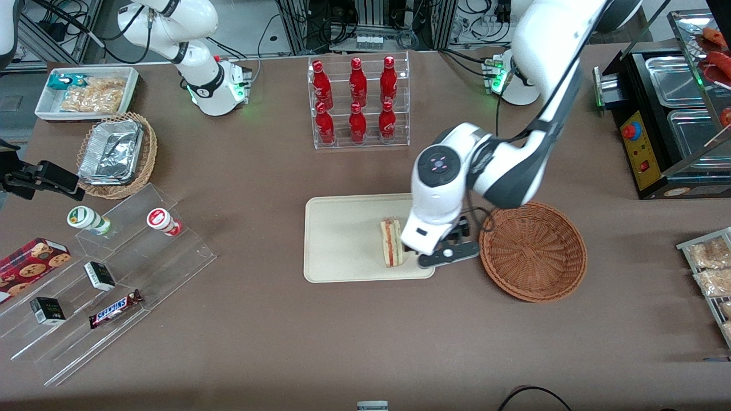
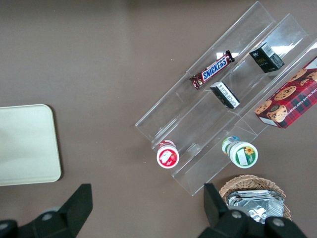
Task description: Place sandwich from basket to tray
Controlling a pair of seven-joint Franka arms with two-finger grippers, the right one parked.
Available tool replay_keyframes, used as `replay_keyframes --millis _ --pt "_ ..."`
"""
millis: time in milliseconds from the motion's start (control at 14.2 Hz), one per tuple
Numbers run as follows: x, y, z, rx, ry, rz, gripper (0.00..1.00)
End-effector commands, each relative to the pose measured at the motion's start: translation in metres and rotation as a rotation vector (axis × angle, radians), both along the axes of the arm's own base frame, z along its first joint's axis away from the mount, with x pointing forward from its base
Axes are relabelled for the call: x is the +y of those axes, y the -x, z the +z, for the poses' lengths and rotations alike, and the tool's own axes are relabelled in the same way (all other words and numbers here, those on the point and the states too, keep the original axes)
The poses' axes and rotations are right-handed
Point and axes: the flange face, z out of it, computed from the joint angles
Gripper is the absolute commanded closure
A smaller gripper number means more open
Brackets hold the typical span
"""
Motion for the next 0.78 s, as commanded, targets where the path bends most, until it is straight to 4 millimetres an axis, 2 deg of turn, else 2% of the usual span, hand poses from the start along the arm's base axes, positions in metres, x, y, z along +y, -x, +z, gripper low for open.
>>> replay_keyframes --millis 0,141,424,565,706 --pt "0.059 0.003 0.049 0.075 0.003 -0.033 0.00" --pt "0.117 0.001 0.084 0.154 0.038 -0.090 0.00" --pt "0.228 0.014 0.141 0.275 0.156 -0.165 0.00" --pt "0.262 0.026 0.163 0.299 0.165 -0.157 0.00" --pt "0.279 0.037 0.178 0.309 0.145 -0.135 0.00"
